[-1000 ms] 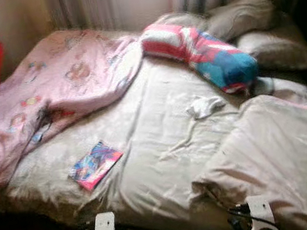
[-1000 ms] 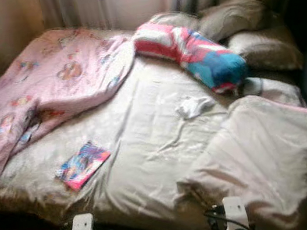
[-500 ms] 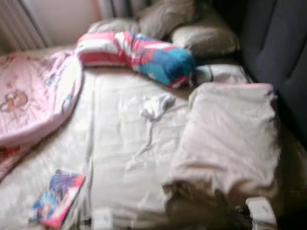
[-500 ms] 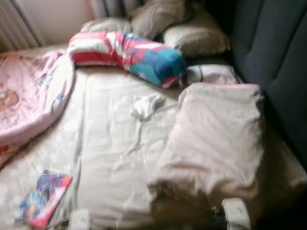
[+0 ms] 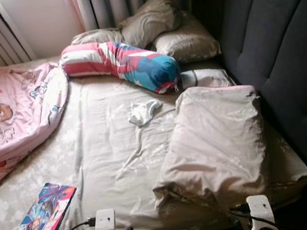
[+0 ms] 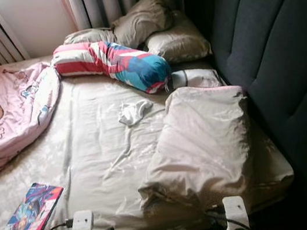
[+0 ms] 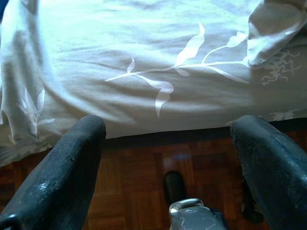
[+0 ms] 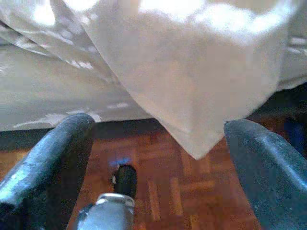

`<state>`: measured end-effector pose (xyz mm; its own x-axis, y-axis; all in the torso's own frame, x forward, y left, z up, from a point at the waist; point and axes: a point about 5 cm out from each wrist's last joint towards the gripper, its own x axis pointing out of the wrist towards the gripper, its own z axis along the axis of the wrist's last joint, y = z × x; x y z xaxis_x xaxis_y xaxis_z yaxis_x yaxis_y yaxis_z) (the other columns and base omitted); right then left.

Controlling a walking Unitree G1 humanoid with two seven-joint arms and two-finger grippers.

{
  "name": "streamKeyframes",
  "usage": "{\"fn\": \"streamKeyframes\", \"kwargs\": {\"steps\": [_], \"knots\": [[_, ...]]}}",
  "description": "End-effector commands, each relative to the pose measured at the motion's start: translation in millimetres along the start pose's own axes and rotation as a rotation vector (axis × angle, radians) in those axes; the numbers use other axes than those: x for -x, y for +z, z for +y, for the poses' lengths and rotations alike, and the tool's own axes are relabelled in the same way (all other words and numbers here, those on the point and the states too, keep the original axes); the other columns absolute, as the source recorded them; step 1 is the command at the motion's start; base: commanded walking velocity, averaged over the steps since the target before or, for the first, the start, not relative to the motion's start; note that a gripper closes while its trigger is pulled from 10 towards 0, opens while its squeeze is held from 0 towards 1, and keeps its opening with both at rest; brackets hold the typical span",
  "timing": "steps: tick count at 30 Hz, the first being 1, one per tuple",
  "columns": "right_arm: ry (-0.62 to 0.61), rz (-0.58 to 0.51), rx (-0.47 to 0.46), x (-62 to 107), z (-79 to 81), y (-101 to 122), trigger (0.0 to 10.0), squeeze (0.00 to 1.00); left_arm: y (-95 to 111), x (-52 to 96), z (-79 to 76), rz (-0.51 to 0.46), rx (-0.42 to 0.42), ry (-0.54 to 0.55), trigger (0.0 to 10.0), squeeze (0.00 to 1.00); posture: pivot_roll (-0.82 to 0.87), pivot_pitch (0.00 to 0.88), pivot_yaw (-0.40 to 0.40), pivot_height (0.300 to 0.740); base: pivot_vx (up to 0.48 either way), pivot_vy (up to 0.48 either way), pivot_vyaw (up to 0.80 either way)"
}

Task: Clean up the room

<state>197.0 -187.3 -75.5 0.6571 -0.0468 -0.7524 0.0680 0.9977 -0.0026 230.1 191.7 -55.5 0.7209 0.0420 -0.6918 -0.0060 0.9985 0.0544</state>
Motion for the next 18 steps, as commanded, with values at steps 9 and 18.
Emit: {"fn": "streamKeyframes", "kwargs": {"steps": [9,18], "knots": [[0.002,0.016,0.001,1.1,-0.4,-5.0,10.0,0.0,-3.4,0.8,1.9,0.014,-0.011,0.008,10.0,0.0,0.09,0.045,-0.004,0.74,0.0,-0.3,0.0],[0.005,0.012,0.001,1.0,0.7,-4.5,10.0,0.0,-1.6,0.4,2.0,0.007,-0.012,0.008,10.0,0.0,0.09,0.049,-0.004,0.74,0.0,-0.37,0.0]]}}
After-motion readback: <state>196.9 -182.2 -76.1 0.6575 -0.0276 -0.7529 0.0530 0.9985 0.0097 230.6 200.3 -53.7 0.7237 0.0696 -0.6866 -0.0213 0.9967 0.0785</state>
